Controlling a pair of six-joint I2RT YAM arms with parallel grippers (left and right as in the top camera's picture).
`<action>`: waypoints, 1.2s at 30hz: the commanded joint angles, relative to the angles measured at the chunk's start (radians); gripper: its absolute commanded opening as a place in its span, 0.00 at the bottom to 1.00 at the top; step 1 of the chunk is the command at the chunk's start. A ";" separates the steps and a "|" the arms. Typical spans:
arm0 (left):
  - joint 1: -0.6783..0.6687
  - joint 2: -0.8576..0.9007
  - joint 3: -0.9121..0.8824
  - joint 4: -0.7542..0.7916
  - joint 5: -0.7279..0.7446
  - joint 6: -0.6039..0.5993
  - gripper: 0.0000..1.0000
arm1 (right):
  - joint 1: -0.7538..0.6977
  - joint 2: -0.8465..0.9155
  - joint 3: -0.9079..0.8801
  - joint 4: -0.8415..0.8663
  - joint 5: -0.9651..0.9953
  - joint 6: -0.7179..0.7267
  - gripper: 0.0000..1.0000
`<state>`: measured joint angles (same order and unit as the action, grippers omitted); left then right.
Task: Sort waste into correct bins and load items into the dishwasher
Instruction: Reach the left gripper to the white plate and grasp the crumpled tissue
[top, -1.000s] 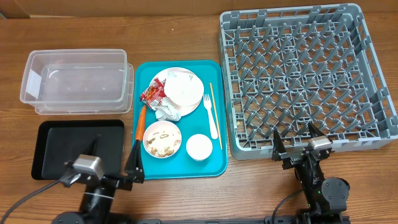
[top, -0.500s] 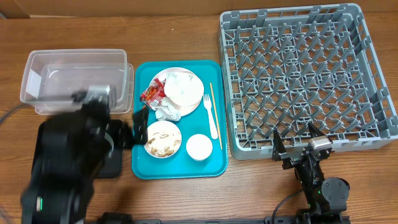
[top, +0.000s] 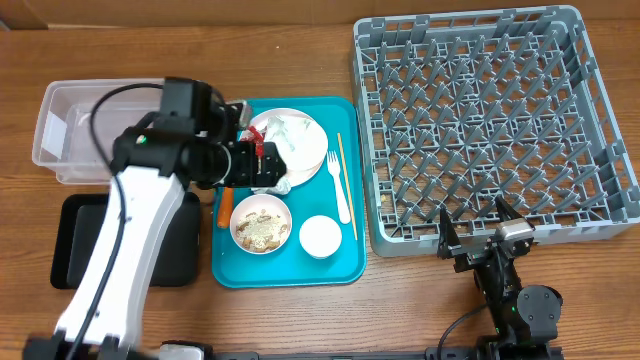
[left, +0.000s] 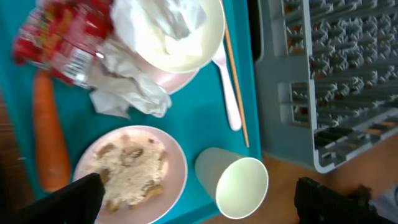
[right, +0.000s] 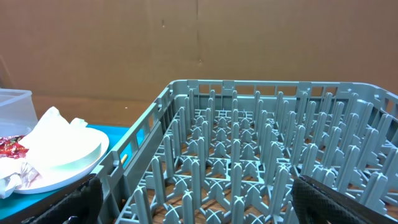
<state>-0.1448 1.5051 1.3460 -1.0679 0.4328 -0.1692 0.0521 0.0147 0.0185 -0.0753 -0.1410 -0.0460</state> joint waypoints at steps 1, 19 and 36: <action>-0.006 0.064 0.023 0.017 0.069 0.008 1.00 | -0.005 -0.009 -0.011 0.005 0.009 -0.003 1.00; -0.095 0.166 0.066 0.004 -0.179 -0.066 1.00 | -0.005 -0.009 -0.011 0.005 0.009 -0.003 1.00; -0.301 0.167 0.229 0.124 -0.355 -0.103 1.00 | -0.005 -0.009 -0.011 0.005 0.009 -0.003 1.00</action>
<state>-0.4545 1.6756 1.5459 -0.9623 0.0597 -0.2604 0.0521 0.0147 0.0185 -0.0753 -0.1406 -0.0460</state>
